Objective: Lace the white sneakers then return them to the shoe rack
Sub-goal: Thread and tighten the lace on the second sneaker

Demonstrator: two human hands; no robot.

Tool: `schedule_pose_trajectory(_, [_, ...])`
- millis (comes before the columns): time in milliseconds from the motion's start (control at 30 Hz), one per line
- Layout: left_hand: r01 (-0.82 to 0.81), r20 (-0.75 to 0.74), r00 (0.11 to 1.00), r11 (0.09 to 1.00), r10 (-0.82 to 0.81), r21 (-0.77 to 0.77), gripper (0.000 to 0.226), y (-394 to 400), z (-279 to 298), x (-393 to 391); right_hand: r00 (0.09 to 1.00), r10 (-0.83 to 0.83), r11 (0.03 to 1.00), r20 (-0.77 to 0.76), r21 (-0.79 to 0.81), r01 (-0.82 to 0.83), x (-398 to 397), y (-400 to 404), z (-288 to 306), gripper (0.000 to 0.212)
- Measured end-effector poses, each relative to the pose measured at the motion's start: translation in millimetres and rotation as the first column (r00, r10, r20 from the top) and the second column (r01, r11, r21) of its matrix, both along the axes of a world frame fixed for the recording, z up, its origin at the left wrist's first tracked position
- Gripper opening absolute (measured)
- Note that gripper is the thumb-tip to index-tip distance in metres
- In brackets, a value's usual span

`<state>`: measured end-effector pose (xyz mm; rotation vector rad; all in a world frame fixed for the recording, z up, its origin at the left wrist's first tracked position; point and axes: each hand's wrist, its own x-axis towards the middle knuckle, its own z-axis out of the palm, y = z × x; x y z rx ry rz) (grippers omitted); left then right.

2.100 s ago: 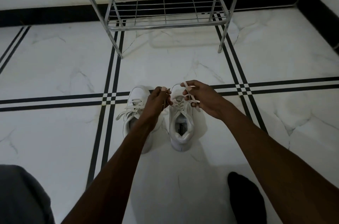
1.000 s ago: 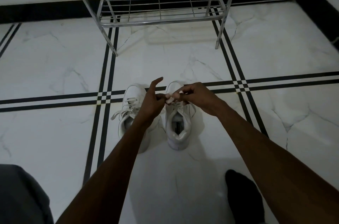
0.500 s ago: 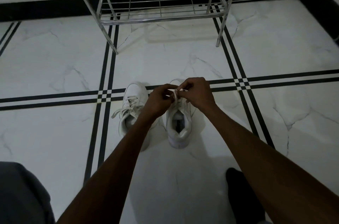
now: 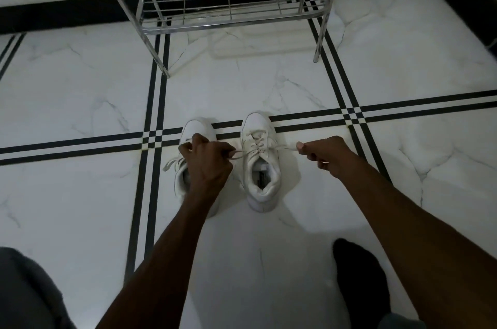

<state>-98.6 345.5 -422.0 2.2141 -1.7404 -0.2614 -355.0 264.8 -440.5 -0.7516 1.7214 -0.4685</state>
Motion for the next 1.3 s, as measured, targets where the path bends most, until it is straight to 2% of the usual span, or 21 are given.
schedule_pose_trajectory(133, [-0.018, 0.066, 0.998, 1.000, 0.018, -0.002, 0.020, -0.9, -1.4, 1.1, 0.998, -0.058, 0.998, -0.031, 0.007, 0.058, 0.5, 4.2, -2.9, 0.037])
schedule_pose_trajectory(267, [-0.018, 0.055, 0.998, 0.999, 0.016, 0.028, 0.021, -0.8, -4.1, -0.9, 0.994, -0.066, 0.998, -0.086, -0.002, 0.066, 2.2, 4.0, -10.3, 0.039])
schedule_pose_trajectory(333, [0.000, 0.047, 0.999, 1.000, -0.001, 0.021, 0.022, -3.0, -2.9, -1.5, 0.975, 0.029, 0.994, -0.222, -0.097, -0.052, 3.7, 3.8, -9.4, 0.040])
schedule_pose_trajectory(400, [0.032, 0.019, 0.999, 0.999, -0.032, 0.041, 0.019, -6.7, 2.6, -1.1, 0.931, 0.126, 0.931, -0.344, -0.283, -0.230, 3.8, 6.2, -5.9, 0.033])
schedule_pose_trajectory(500, [0.096, -0.055, 0.994, 0.985, -0.089, 0.141, 0.026, -10.8, 4.6, 0.2, 0.904, 0.267, 0.825, -0.333, -0.406, -0.393, 4.5, 10.1, 2.2, 0.029])
schedule_pose_trajectory(600, [0.186, -0.105, 0.980, 0.960, -0.167, 0.208, 0.041, -9.9, 0.0, -0.5, 0.777, 0.495, 0.636, -0.390, -0.447, -0.629, 11.2, 10.0, 5.1, 0.040])
schedule_pose_trajectory(667, [0.254, -0.061, 0.967, 0.940, -0.247, 0.228, 0.045, -8.3, -2.0, -4.5, 0.699, 0.562, 0.509, -0.443, -0.480, -0.714, 20.0, 13.0, 1.8, 0.035])
schedule_pose_trajectory(733, [0.301, 0.024, 0.949, 0.928, -0.313, 0.219, 0.044, -6.6, -1.5, -9.6, 0.667, 0.537, 0.458, -0.516, -0.486, -0.744, 28.9, 17.5, -1.4, 0.022])
schedule_pose_trajectory(800, [0.320, 0.122, 0.930, 0.929, -0.346, 0.187, 0.043, -5.4, -2.7, -12.9, 0.641, 0.470, 0.451, -0.607, -0.459, -0.765, 36.9, 20.9, -1.5, 0.013])
schedule_pose_trajectory(867, [0.320, 0.211, 0.913, 0.934, -0.350, 0.161, 0.046, -4.2, -5.9, -13.7, 0.529, 0.432, 0.417, -0.730, -0.359, -0.835, 40.7, 22.4, 1.2, 0.005])
schedule_pose_trajectory(933, [0.309, 0.265, 0.906, 0.943, -0.331, 0.124, 0.046, -3.2, -9.3, -11.5, 0.396, 0.382, 0.364, -0.835, -0.258, -0.895, 43.1, 23.8, 4.1, 0.010])
schedule_pose_trajectory(1000, [0.300, 0.307, 0.899, 0.950, -0.311, 0.082, 0.044, -3.1, -10.9, -10.6, 0.330, 0.341, 0.334, -0.880, -0.215, -0.918, 41.6, 26.3, 4.6, 0.020])
schedule_pose_trajectory(1100, [0.278, 0.341, 0.895, 0.957, -0.288, 0.080, 0.043, -3.8, -9.9, -11.1, 0.319, 0.350, 0.326, -0.881, -0.205, -0.923, 39.8, 26.7, 2.3, 0.025])
schedule_pose_trajectory(1233, [0.234, 0.322, 0.910, 0.965, -0.261, 0.120, 0.044, -5.7, -13.4, -10.2, 0.398, 0.338, 0.293, -0.853, -0.307, -0.906, 40.8, 29.8, -1.7, 0.026])
schedule_pose_trajectory(1300, [0.226, 0.292, 0.922, 0.966, -0.255, 0.129, 0.044, -5.9, -15.4, -10.9, 0.446, 0.353, 0.321, -0.822, -0.341, -0.883, 39.4, 31.1, -2.3, 0.024])
